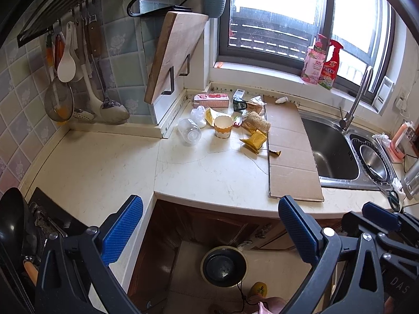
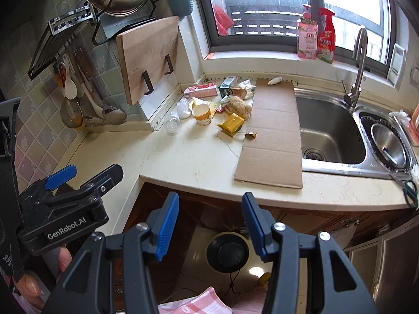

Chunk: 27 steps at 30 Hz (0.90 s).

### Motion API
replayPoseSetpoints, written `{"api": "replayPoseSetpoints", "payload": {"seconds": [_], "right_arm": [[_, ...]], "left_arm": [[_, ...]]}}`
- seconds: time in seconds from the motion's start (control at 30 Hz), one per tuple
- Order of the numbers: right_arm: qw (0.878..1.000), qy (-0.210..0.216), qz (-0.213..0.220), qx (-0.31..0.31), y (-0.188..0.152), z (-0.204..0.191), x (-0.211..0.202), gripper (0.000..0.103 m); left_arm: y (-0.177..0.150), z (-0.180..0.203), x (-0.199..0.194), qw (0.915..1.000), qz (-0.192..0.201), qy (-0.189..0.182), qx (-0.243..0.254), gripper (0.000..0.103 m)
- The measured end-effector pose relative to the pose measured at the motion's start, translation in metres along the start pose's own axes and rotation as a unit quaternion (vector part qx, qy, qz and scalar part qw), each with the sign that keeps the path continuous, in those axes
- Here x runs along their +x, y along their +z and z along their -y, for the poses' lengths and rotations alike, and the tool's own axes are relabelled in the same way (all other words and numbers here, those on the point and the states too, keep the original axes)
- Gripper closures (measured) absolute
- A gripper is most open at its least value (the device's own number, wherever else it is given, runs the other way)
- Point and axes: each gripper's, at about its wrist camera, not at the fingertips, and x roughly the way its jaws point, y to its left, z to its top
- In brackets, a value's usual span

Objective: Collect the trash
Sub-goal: 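Grasp the paper cup with the left tool while the right tool grasps the yellow wrapper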

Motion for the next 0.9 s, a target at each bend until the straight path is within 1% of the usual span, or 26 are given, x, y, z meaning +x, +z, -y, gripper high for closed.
{"api": "replayPoseSetpoints", "payload": {"seconds": [0.1, 0.23, 0.33, 0.47, 0.57, 0.7, 0.83, 0.9], "right_arm": [[1.0, -0.01, 0.009, -0.008, 0.012, 0.003, -0.004, 0.052], [1.0, -0.004, 0.013, -0.013, 0.037, 0.012, -0.002, 0.052], [1.0, 0.001, 0.014, -0.022, 0.06, 0.02, 0.007, 0.052], [0.999, 0.005, 0.011, -0.037, 0.091, 0.033, 0.031, 0.052], [0.999, 0.021, -0.008, -0.037, 0.117, 0.05, 0.06, 0.052], [0.998, 0.045, -0.039, -0.03, 0.147, 0.074, 0.105, 0.052], [0.995, 0.063, -0.072, -0.028, 0.172, 0.095, 0.157, 0.052], [0.992, 0.081, -0.09, -0.023, 0.182, 0.104, 0.184, 0.052]], "left_arm": [[0.006, -0.002, 0.006, 1.0, 0.003, 0.002, -0.005, 0.001], [0.018, -0.003, 0.018, 0.9999, 0.006, 0.011, -0.011, 0.001], [0.032, -0.002, 0.033, 0.9996, 0.001, 0.021, -0.017, 0.001], [0.056, 0.004, 0.061, 0.9988, -0.015, 0.036, -0.029, 0.001], [0.078, 0.015, 0.09, 0.9978, -0.034, 0.051, -0.026, 0.001], [0.103, 0.028, 0.132, 0.9969, -0.053, 0.054, -0.02, 0.001], [0.13, 0.036, 0.187, 0.9956, -0.072, 0.056, -0.019, 0.001], [0.139, 0.037, 0.215, 0.9942, -0.088, 0.057, -0.023, 0.001]]}}
